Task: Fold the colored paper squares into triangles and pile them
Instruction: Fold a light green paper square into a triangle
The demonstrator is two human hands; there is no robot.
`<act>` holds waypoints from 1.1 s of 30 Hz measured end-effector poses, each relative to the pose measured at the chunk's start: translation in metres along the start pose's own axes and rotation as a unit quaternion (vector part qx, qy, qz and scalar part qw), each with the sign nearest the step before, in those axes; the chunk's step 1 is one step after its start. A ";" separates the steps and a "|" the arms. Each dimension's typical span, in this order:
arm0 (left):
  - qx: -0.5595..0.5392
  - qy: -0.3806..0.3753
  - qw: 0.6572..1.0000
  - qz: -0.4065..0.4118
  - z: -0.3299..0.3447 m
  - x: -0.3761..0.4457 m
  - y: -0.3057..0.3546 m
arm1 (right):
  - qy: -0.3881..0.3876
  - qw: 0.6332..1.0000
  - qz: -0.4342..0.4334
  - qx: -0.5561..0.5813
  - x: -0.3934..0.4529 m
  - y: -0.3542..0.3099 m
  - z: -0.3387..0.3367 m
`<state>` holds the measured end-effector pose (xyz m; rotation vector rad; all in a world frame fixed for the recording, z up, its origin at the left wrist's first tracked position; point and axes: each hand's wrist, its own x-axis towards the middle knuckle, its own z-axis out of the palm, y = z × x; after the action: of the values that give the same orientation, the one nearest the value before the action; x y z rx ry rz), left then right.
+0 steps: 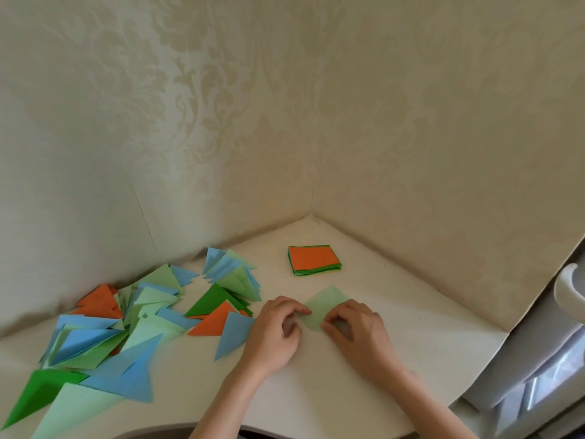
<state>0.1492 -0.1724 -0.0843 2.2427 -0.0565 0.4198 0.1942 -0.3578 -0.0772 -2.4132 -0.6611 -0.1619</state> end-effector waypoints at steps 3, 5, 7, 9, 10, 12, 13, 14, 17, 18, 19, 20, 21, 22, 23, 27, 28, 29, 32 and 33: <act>-0.013 0.021 1.000 0.016 -0.001 -0.002 0.001 | -0.030 1.000 0.001 0.003 0.002 0.000 -0.004; -0.015 0.038 0.999 0.028 -0.001 -0.003 0.001 | -0.054 0.998 0.004 0.033 0.003 -0.001 -0.011; -0.006 0.048 0.998 0.034 0.000 -0.003 -0.001 | -0.067 0.996 0.011 0.062 0.004 -0.002 -0.020; 0.013 0.055 0.997 0.045 0.001 -0.003 -0.001 | -0.071 0.994 0.022 0.074 0.003 -0.003 -0.025; 0.020 0.056 0.997 0.049 0.002 -0.002 -0.001 | -0.067 0.994 0.025 0.078 0.003 -0.004 -0.025; 0.027 0.056 0.997 0.049 0.002 -0.002 -0.001 | -0.052 0.994 0.025 0.089 0.000 -0.003 -0.024; 0.029 0.055 0.997 0.048 0.002 -0.002 -0.001 | -0.042 0.994 0.021 0.094 -0.002 -0.003 -0.022; 0.029 0.055 0.997 0.047 0.003 -0.001 -0.001 | -0.031 0.995 0.013 0.097 -0.003 -0.002 -0.020; 0.029 0.061 0.997 0.048 0.003 -0.001 -0.001 | 0.005 0.995 -0.029 0.095 -0.008 0.000 -0.015; 0.029 0.063 0.996 0.049 0.003 0.000 -0.001 | 0.013 0.995 -0.043 0.087 -0.009 0.001 -0.013; 0.028 0.063 0.996 0.051 0.003 0.000 -0.001 | 0.016 0.996 -0.051 0.075 -0.011 0.002 -0.012; 0.029 0.064 0.996 0.056 0.003 -0.001 0.000 | 0.014 0.997 -0.056 0.059 -0.012 0.003 -0.010; 0.030 0.063 0.996 0.063 0.002 -0.002 0.001 | 0.014 0.997 -0.057 0.042 -0.013 0.004 -0.008; 0.030 0.059 0.995 0.070 0.002 -0.003 0.001 | 0.019 0.998 -0.059 0.028 -0.013 0.004 -0.007; 0.029 0.055 0.995 0.080 0.002 -0.004 0.002 | 0.030 0.997 -0.061 0.021 -0.013 0.003 -0.005; 0.024 0.039 0.994 0.097 0.002 -0.005 0.006 | 0.059 0.994 -0.078 0.039 -0.009 0.000 -0.003; 0.024 0.039 0.994 0.094 0.001 -0.005 0.006 | 0.057 0.994 -0.079 0.041 -0.009 0.001 -0.003; 0.023 0.038 0.995 0.090 0.001 -0.006 0.006 | 0.054 0.995 -0.076 0.043 -0.008 0.002 -0.004; 0.019 0.033 0.997 0.071 0.002 -0.007 0.004 | 0.060 0.995 -0.060 0.048 -0.009 0.006 -0.001; 0.012 0.037 0.998 0.056 0.002 -0.007 0.004 | 0.060 0.996 -0.055 0.048 -0.009 0.007 0.000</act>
<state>0.1429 -0.1771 -0.0848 2.2518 -0.1396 0.5660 0.1898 -0.3663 -0.0831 -2.2569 -0.7294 -0.3112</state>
